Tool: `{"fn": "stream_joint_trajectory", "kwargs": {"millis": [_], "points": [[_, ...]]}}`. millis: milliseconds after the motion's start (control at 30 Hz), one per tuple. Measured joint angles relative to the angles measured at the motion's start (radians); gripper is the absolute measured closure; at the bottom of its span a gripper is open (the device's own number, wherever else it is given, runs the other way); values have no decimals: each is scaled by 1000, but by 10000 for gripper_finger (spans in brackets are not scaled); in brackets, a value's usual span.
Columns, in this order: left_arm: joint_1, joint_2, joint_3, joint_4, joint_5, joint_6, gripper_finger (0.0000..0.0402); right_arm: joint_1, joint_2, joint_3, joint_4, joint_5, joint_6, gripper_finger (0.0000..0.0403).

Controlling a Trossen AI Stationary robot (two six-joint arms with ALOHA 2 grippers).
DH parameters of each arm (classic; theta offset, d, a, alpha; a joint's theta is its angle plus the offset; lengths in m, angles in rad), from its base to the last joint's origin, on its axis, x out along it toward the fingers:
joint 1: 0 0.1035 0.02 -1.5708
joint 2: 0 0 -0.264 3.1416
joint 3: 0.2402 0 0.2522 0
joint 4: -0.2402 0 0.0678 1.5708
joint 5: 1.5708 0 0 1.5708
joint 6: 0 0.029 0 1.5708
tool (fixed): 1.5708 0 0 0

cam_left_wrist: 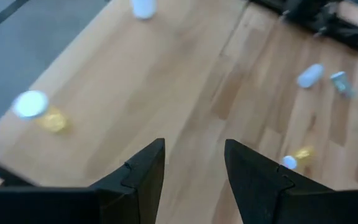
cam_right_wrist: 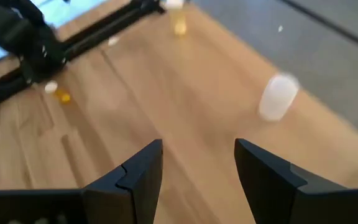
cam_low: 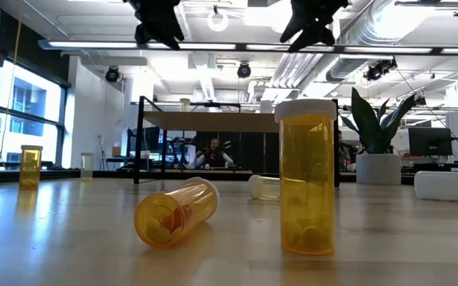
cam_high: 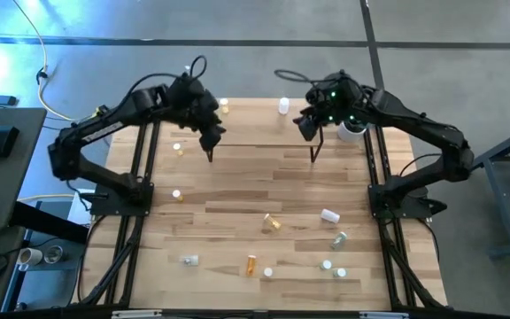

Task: Pick and place medicine bottles onto shelf by color
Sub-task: Put the bottom right blue pill bottle on the shelf

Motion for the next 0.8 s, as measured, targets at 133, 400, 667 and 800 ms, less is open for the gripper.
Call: {"fn": "stream_joint_trajectory", "kwargs": {"millis": [133, 400, 667, 800], "points": [[-64, -65, -99, 116, 0, -24, 243, 53, 0, -46, -37, 0, 44, 212], [-180, -163, -280, 298, -1, -86, 243, 191, 2, -135, -48, 38, 193, 212], [-261, -234, -423, 418, -3, -155, 243, 361, 2, -158, -75, 106, 381, 212], [-306, -257, -482, 482, -3, -181, 243, 455, 2, -158, -127, 148, 492, 212]]}}
